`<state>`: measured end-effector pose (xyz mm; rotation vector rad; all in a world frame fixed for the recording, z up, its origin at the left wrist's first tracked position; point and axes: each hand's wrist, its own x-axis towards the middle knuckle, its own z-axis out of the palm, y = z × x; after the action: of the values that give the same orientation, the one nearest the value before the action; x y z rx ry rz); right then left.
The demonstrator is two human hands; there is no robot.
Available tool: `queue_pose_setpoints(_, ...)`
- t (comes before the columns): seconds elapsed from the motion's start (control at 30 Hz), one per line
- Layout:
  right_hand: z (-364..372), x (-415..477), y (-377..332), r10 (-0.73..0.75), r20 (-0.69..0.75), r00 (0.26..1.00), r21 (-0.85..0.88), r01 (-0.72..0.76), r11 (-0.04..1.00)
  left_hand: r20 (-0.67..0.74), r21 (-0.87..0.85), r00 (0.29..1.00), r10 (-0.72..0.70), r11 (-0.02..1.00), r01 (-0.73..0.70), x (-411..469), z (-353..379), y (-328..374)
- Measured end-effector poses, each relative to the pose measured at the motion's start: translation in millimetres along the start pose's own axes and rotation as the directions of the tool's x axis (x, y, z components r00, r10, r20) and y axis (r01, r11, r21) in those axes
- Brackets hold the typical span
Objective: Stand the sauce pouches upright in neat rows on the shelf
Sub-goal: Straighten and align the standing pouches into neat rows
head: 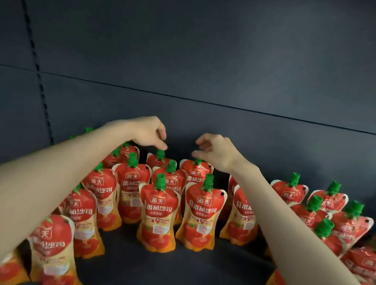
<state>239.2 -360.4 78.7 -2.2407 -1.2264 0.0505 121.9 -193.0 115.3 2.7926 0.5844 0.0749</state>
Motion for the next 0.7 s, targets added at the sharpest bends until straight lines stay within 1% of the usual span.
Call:
queue_pose_setpoints(0.13, 3.9, 12.6, 0.3, 0.062, 0.107, 0.992, -0.076, -0.054, 0.996, 0.196, -0.023, 0.976, 0.091, 0.996, -0.088, 17.4, -8.1, -8.1)
queue_pose_setpoints(0.2, 5.3, 13.1, 1.5, 0.084, 0.143, 0.986, -0.081, -0.072, 0.994, 0.258, -0.030, 0.958, 0.125, 0.992, -0.122, 26.2, -4.4, -10.9)
queue_pose_setpoints(0.27, 6.7, 10.3, 3.6, 0.099, 0.140, 0.985, -0.091, -0.087, 0.992, 0.287, -0.011, 0.944, 0.162, 0.986, -0.166, 33.1, 0.7, -11.8)
queue_pose_setpoints(0.33, 6.7, 7.7, 5.8, 0.099, 0.118, 0.988, -0.092, -0.088, 0.992, 0.260, 0.001, 0.944, 0.204, 0.977, -0.212, 37.4, 4.5, -11.8)
queue_pose_setpoints(0.47, 2.3, 4.0, 10.3, 0.111, 0.093, 0.989, -0.092, -0.103, 0.990, 0.181, -0.036, 0.945, 0.274, 0.962, -0.272, 41.2, 8.7, -9.2)
queue_pose_setpoints(0.57, -1.1, 1.3, 14.0, 0.129, 0.088, 0.988, -0.080, -0.122, 0.989, 0.177, -0.062, 0.939, 0.296, 0.955, -0.289, 43.9, 11.7, -8.0)
queue_pose_setpoints(0.7, -2.7, -0.9, 14.9, 0.116, 0.105, 0.988, -0.071, -0.109, 0.992, 0.167, -0.076, 0.936, 0.310, 0.951, -0.301, 47.2, 14.0, -9.0)
